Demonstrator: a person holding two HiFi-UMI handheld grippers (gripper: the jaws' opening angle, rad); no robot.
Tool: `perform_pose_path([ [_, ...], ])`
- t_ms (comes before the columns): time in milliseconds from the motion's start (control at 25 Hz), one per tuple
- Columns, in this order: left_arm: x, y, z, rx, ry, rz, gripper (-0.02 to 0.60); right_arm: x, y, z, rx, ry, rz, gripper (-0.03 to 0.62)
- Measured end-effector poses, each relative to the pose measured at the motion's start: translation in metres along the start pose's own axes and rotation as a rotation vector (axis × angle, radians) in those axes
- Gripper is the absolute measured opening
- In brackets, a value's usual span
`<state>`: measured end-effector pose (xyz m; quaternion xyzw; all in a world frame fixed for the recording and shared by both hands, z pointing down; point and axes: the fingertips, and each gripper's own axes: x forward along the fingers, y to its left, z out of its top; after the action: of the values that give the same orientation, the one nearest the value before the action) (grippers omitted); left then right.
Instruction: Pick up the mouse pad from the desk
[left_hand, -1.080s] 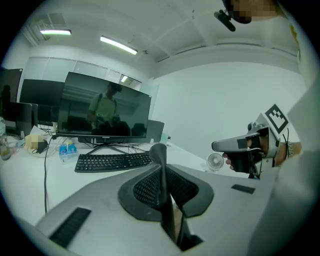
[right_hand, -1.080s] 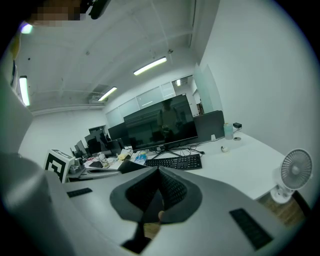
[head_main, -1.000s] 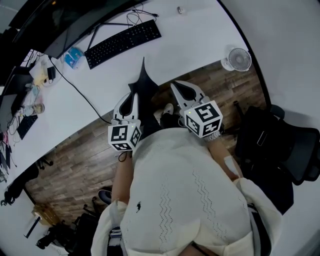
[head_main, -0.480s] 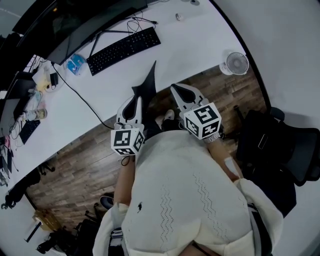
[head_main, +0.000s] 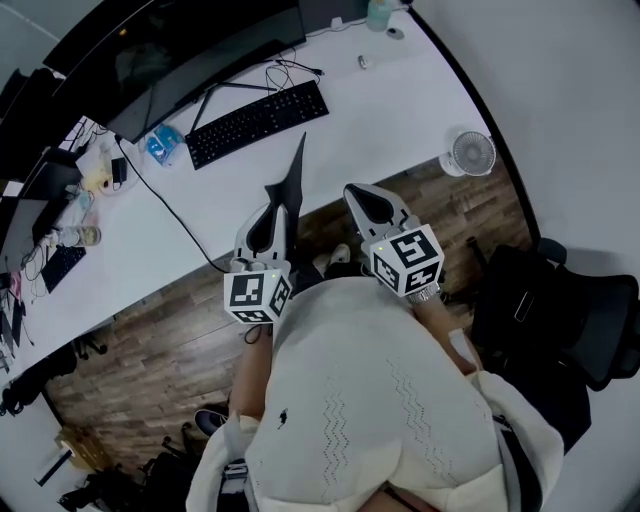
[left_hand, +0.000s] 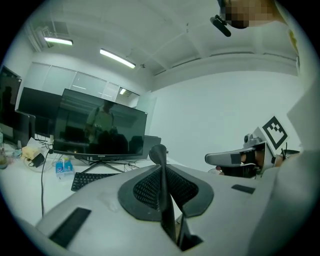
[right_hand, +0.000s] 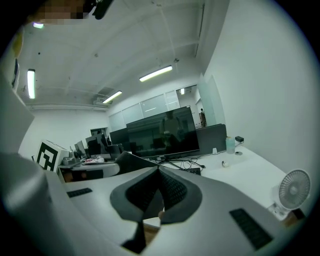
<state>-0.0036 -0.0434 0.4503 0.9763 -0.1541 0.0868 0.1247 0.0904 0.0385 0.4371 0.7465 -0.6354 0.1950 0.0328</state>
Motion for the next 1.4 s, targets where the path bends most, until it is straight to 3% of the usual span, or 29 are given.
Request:
perform_pose_path([
  [840, -0.005, 0.004, 0.092, 0.075, -0.173, 0.034, 0.032, -0.018, -0.010, 0.100, -0.119, -0.183, -0.026, 0.001],
  [1400, -0.001, 0.004, 0.134, 0.106, -0.247, 0.032, 0.032, -0.021, -0.017, 0.127, -0.123, -0.249, -0.037, 0.001],
])
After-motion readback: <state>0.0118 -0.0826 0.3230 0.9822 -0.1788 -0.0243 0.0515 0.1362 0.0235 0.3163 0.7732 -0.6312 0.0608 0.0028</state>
